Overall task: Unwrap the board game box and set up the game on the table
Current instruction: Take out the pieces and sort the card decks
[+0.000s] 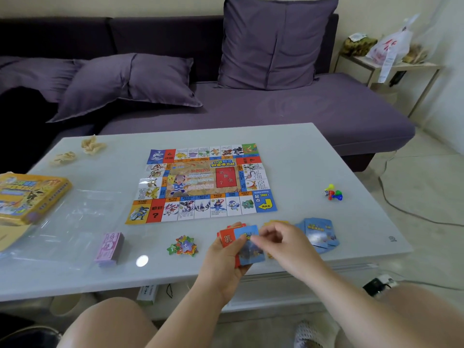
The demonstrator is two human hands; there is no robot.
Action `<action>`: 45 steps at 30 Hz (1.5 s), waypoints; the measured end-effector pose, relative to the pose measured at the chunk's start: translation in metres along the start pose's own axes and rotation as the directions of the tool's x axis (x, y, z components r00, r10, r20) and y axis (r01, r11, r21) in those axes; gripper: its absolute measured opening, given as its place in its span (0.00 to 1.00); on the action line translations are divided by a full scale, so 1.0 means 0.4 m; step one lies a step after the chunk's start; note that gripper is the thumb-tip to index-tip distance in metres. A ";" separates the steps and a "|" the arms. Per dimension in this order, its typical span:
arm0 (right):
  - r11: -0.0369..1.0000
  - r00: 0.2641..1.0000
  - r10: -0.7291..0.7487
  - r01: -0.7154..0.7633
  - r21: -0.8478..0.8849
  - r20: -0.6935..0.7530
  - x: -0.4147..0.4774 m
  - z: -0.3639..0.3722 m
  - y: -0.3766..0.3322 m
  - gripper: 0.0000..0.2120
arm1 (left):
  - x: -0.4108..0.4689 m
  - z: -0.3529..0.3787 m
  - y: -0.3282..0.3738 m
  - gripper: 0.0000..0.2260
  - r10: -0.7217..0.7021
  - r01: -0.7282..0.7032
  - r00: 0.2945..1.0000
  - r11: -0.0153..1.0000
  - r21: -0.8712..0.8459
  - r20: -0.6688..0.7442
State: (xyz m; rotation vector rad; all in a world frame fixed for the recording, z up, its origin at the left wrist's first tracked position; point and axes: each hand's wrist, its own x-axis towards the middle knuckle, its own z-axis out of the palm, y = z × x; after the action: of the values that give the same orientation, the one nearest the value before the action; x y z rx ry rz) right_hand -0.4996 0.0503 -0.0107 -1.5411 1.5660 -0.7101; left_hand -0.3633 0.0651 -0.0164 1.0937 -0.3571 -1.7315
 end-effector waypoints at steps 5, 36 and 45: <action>0.983 0.986 0.079 -0.053 0.175 -0.145 0.021 -0.044 0.043 0.03 | 0.002 0.019 0.004 0.10 -0.063 0.067 0.996 0.996 -0.054 0.067; 0.895 0.977 0.151 -0.200 0.398 0.151 0.040 0.106 -0.062 0.04 | -0.011 -0.083 0.054 0.06 0.168 -0.136 0.974 0.971 0.197 -0.154; 0.965 0.986 0.165 -0.159 0.209 -0.008 0.080 0.101 -0.062 0.04 | -0.017 -0.111 0.094 0.09 0.091 -0.117 0.962 0.989 -0.088 -0.257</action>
State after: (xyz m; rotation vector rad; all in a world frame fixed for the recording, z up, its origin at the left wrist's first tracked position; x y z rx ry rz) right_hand -0.4500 0.0221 -0.0154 -1.2409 1.5630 -0.7765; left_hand -0.3049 0.0652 -0.0120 1.1825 -0.1610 -1.4806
